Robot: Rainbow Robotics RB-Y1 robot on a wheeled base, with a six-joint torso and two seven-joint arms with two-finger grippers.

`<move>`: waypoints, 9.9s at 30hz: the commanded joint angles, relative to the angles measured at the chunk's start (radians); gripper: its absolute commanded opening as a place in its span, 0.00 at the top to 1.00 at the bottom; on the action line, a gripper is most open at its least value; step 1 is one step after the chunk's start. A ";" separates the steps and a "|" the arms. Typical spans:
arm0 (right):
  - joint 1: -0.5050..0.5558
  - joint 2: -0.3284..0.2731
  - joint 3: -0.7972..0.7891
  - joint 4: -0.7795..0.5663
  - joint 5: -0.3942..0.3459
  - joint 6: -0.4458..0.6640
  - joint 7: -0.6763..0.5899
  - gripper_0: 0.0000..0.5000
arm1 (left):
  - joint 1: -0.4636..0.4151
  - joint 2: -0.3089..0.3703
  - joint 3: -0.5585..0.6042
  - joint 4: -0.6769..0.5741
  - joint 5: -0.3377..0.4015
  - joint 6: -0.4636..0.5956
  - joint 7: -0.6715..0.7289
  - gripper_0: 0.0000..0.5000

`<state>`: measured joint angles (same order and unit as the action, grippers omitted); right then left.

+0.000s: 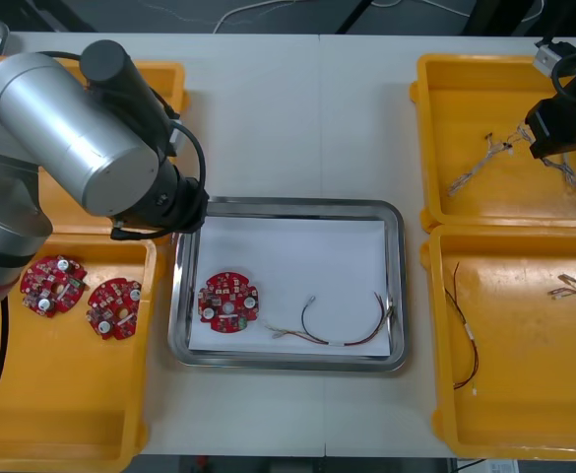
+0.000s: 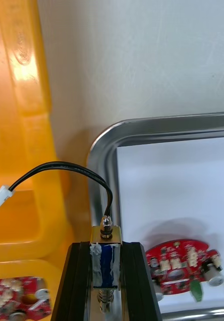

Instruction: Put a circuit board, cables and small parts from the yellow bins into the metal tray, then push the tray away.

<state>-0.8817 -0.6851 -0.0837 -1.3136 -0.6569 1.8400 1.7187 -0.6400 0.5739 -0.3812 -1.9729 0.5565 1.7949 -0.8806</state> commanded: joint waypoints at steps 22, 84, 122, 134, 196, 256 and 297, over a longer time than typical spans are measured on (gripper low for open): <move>0.095 -0.091 -0.177 -0.260 0.002 0.080 -0.021 1.00 | -0.021 -0.088 -0.235 0.097 -0.162 -0.233 0.100 1.00; -0.069 -0.033 -0.093 -0.314 -0.036 0.080 -0.152 1.00 | -0.072 -0.020 0.114 -0.064 0.095 0.037 0.086 0.00; -0.068 -0.030 -0.091 -0.314 -0.027 0.080 -0.152 0.00 | -0.055 0.112 0.386 0.371 -0.020 -0.278 -0.362 0.00; -0.066 -0.028 -0.090 -0.187 -0.018 0.080 -0.143 0.00 | -0.053 0.152 0.453 0.437 0.008 -0.226 -0.353 0.00; -0.065 0.137 0.110 0.404 0.224 -0.418 -0.271 0.00 | -0.207 -0.057 0.484 0.752 -0.385 -0.321 0.365 0.00; -0.036 0.163 0.002 0.404 0.275 -0.367 -0.257 1.00 | -0.257 -0.106 0.470 0.870 -0.418 -0.364 0.310 0.00; -0.037 0.048 -0.034 -0.270 0.099 0.080 -0.008 1.00 | -0.256 -0.117 0.441 0.919 -0.383 -0.390 0.272 1.00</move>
<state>-0.9112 -0.5914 -0.0851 -1.5280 -0.5274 1.9121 1.6104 -0.8444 0.4669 0.0773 -1.0468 0.1623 1.4096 -0.5823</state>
